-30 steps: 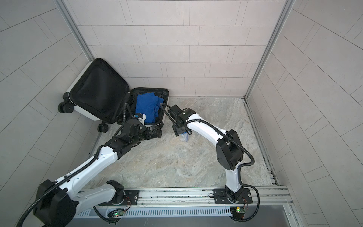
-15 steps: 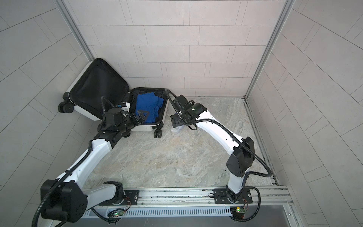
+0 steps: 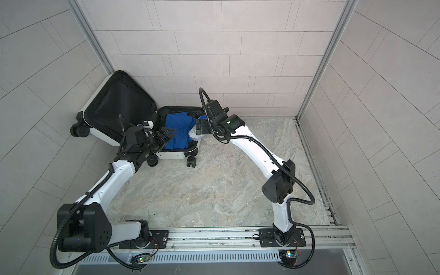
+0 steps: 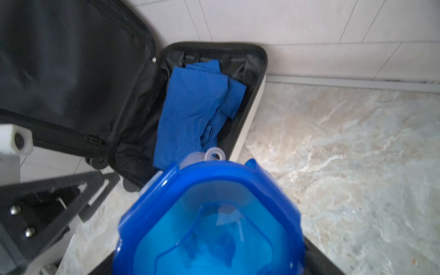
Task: Pack the luggage
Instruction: 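Lower the container with the right gripper onto the blue T-shirt in the suitcase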
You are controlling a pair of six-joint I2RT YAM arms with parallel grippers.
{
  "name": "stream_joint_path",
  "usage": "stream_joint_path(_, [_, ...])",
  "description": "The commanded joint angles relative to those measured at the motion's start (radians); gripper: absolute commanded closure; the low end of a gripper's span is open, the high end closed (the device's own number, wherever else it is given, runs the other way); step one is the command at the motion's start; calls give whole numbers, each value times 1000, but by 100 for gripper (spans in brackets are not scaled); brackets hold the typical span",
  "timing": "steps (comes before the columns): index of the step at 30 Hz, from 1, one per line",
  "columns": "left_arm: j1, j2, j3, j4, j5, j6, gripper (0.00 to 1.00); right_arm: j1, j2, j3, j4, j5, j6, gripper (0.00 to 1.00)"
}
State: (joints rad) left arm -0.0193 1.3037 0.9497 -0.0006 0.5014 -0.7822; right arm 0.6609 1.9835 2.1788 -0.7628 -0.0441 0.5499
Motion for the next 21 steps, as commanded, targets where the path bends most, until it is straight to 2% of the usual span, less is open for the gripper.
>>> stream_joint_path(1, [0, 2, 3, -16, -7, -5, 0, 33, 84, 172, 10, 106, -62, 36])
stream_joint_path(7, [1, 5, 18, -134, -60, 52, 0, 104, 290, 451, 3, 324, -284, 37])
stream_joint_path(15, [-36, -34, -5, -224, -119, 143, 0, 137, 385, 470, 131, 459, -455, 36])
stream_joint_path(21, [-35, -29, -18, -228, -91, 136, 0, 137, 453, 473, 227, 478, -532, 35])
